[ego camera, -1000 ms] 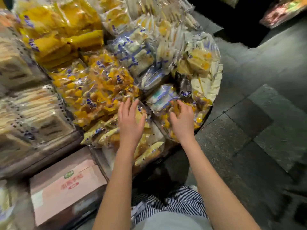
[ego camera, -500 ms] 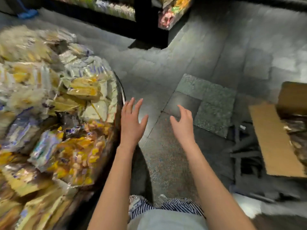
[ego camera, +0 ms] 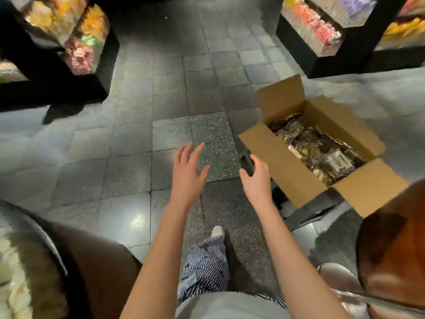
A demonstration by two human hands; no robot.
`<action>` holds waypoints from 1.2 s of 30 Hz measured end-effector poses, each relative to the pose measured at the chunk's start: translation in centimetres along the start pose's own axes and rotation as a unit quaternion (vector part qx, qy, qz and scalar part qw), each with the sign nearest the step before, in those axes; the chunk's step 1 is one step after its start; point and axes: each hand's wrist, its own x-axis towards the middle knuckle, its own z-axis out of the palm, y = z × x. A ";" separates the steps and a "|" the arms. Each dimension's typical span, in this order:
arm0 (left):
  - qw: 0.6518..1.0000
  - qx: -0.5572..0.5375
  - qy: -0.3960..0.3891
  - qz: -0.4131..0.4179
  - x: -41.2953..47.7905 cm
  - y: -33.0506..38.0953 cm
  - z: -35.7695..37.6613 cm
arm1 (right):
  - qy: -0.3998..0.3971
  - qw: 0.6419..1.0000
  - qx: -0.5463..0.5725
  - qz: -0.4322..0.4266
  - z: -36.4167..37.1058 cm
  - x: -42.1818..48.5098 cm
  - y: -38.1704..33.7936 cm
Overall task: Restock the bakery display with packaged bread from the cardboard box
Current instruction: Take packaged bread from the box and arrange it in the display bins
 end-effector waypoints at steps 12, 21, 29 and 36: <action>0.984 -0.005 -0.158 0.082 21.6 6.5 11.2 | 0.109 0.982 0.017 0.156 -6.0 16.3 3.2; 0.954 -0.004 -0.280 0.111 27.0 10.4 21.0 | 0.178 0.942 0.044 0.279 -10.6 21.8 10.5; 0.936 0.032 -0.343 0.067 32.4 13.6 29.9 | 0.172 0.920 0.043 0.349 -15.2 29.3 17.7; 0.915 0.041 -0.400 0.024 36.8 17.2 39.2 | 0.167 0.899 0.031 0.404 -19.9 35.9 25.0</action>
